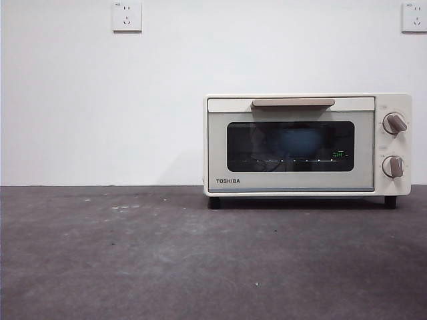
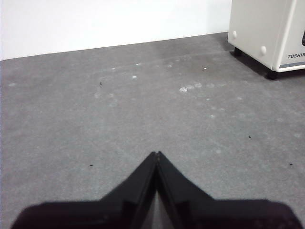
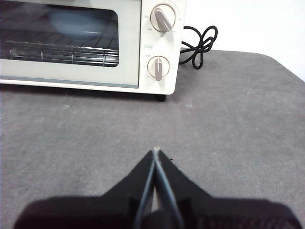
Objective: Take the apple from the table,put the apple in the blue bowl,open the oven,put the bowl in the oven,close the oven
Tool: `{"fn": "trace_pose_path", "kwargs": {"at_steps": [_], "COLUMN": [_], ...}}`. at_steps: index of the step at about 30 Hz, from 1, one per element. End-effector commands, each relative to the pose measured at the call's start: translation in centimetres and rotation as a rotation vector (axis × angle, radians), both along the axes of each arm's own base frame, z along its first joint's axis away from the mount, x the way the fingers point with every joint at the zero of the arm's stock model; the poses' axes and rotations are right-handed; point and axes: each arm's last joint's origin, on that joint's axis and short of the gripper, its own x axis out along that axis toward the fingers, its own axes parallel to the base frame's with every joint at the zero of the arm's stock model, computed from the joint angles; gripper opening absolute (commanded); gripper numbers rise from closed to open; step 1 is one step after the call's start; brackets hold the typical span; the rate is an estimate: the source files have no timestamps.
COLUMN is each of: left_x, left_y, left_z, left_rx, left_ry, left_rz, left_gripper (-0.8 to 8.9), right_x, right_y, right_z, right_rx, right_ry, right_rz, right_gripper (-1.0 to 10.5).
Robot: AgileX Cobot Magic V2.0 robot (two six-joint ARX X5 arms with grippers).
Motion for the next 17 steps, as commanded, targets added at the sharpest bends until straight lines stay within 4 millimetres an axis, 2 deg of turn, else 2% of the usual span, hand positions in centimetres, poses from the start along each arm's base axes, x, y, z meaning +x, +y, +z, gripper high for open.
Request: {"fn": "trace_pose_path", "kwargs": {"at_steps": [1,7,17], "left_x": [0.06,0.07,0.07], "left_y": [0.03,0.03,0.03], "left_z": [-0.30,-0.31,-0.31], "left_rx": [-0.004,-0.004,-0.004], "left_ry": [0.006,0.007,0.007], "left_rz": [0.006,0.006,0.006], "left_gripper": [-0.04,-0.04,-0.04], "right_x": [0.04,0.05,0.05], "right_y": [-0.02,0.02,0.01], "right_z": [-0.31,-0.27,-0.27], "right_rx": [0.016,0.093,0.095], "right_ry": [0.006,-0.001,-0.001], "right_rz": [-0.006,-0.012,-0.013], "right_gripper": [0.0,0.0,0.0]}}
